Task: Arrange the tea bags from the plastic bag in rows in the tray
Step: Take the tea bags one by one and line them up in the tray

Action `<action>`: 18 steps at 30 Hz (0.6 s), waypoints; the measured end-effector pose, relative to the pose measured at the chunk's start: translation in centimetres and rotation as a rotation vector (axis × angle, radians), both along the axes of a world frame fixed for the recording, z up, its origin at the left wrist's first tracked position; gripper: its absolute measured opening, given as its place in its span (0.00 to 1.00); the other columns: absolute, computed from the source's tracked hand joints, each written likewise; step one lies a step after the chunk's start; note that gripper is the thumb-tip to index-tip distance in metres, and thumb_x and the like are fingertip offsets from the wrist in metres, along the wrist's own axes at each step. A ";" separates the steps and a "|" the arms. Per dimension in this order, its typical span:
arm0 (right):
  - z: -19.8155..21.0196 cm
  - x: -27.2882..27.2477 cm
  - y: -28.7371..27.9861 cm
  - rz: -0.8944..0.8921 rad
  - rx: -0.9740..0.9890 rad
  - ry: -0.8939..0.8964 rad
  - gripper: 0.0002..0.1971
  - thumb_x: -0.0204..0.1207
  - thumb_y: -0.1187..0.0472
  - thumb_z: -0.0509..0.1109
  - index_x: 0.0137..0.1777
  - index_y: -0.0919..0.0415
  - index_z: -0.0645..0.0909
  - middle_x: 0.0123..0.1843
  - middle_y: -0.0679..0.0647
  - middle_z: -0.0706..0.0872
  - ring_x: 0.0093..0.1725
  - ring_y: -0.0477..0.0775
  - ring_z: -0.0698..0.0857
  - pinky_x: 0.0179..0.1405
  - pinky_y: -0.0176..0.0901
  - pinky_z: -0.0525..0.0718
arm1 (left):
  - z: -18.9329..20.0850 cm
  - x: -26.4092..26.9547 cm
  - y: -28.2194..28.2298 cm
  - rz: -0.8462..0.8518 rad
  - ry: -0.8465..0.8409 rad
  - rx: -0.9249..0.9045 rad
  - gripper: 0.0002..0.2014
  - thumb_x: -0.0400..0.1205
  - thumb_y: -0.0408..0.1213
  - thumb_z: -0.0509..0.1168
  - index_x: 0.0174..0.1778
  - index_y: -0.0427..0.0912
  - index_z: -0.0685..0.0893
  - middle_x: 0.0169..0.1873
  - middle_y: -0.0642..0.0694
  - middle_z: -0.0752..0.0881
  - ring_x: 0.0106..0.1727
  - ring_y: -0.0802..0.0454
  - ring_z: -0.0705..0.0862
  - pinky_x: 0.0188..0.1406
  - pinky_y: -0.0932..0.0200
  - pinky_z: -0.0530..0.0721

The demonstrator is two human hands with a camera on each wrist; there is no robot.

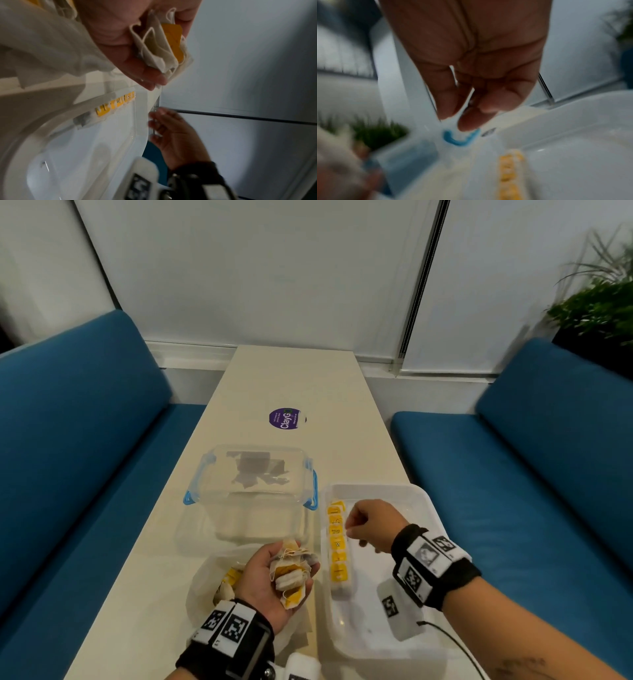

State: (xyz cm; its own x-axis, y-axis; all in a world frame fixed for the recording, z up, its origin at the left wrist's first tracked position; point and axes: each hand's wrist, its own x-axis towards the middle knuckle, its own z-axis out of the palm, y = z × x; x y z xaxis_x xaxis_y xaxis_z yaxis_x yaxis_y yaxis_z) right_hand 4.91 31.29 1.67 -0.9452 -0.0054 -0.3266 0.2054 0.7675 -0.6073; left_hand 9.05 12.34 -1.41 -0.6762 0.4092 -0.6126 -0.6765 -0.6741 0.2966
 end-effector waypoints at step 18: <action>0.3 6.3 -2.1 0.356 -0.118 0.395 0.04 0.65 0.58 0.79 0.40 0.51 0.89 0.43 0.47 0.78 0.48 0.48 0.79 0.49 0.42 0.79 | 0.2 0.2 3.2 0.025 0.147 -0.141 0.04 0.77 0.30 0.64 0.38 0.36 0.82 0.29 0.38 0.86 0.23 0.47 0.86 0.19 0.61 0.83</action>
